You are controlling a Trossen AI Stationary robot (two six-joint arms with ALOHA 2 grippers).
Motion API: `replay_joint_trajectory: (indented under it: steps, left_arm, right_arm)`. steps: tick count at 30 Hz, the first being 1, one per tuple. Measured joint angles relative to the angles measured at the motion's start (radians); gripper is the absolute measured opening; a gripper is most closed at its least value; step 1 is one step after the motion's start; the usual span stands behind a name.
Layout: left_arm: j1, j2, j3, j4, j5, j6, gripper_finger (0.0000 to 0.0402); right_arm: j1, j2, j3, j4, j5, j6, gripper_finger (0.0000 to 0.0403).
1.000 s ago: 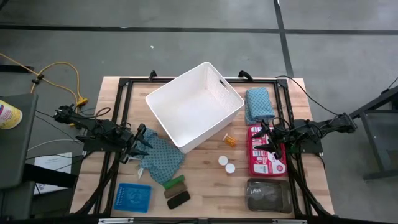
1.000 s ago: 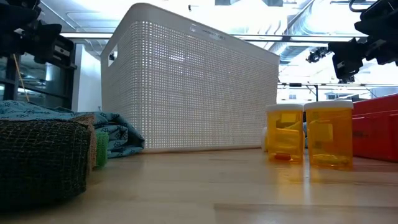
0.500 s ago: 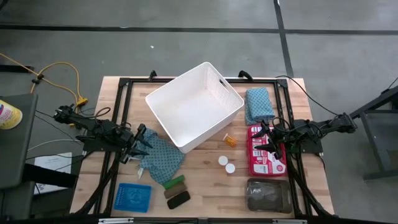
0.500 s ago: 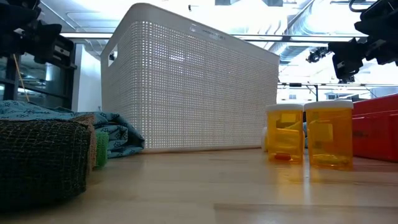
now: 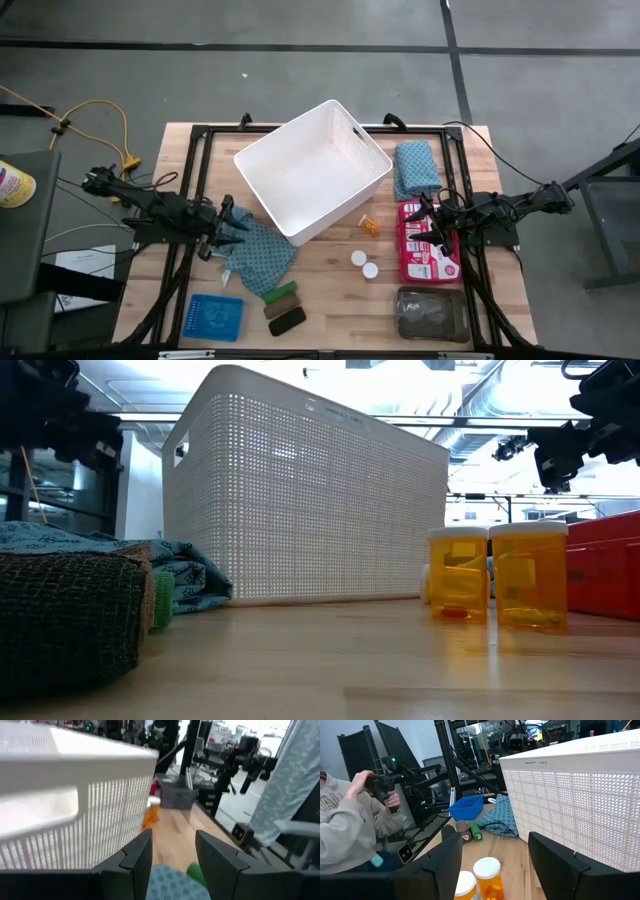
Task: Pick & place medical supplies in basket/bin
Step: Put the black bandage into the black bin
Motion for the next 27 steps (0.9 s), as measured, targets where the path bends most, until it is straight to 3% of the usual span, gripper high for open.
replay_joint_trajectory:
  steps: [14, 27]
  left_arm:
    - [-0.044, 0.356, 0.313, -0.001, 0.009, 0.056, 0.0146]
    - [-0.115, 0.55, 0.586, -0.114, -0.025, 0.11, 0.0146]
  right_arm:
    - [0.0, 0.0, 0.0, 0.0, 0.0, 0.0, 0.0216]
    - [0.0, 0.0, 0.0, 0.0, 0.0, 0.0, 0.0216]
